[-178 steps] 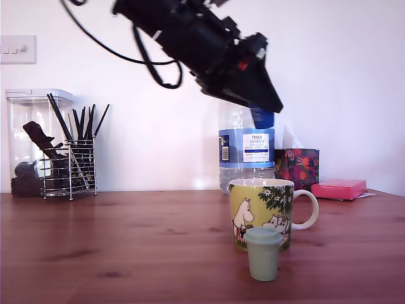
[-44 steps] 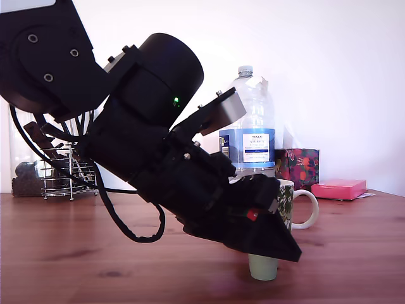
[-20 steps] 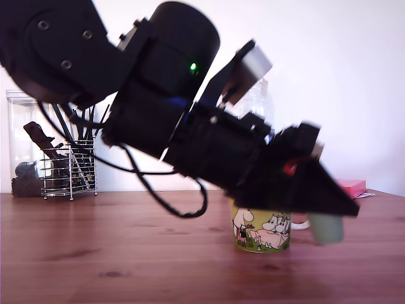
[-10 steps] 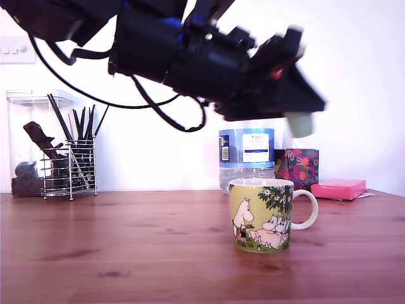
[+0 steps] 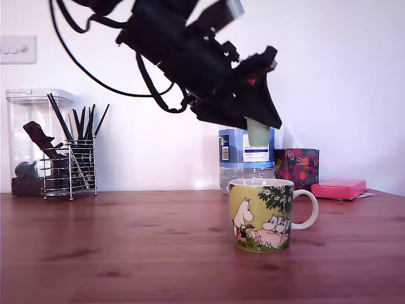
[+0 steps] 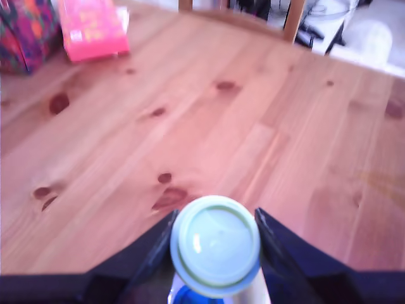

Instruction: Pick up the coffee capsules from the table one by one and drop them inside the nearest coffee cup

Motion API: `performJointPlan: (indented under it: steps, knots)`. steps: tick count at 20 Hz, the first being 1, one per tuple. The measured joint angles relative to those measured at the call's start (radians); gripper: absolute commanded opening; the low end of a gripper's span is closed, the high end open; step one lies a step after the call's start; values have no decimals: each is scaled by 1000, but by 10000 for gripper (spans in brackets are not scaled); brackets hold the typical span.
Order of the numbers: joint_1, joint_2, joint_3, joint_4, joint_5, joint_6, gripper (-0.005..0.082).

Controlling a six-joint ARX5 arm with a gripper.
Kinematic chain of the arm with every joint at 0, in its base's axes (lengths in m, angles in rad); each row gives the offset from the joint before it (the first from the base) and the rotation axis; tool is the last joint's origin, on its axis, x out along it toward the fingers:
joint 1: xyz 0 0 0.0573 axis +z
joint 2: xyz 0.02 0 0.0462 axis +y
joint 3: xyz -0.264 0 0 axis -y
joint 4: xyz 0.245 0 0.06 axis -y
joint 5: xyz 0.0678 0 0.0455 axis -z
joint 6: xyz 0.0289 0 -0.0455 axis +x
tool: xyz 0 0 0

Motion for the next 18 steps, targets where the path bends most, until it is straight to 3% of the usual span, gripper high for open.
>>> performJointPlan:
  steps: [8,18]
  knots:
    - [5,137,206,-266,6,0,268]
    - [5,142,214,-297,26,0,277]
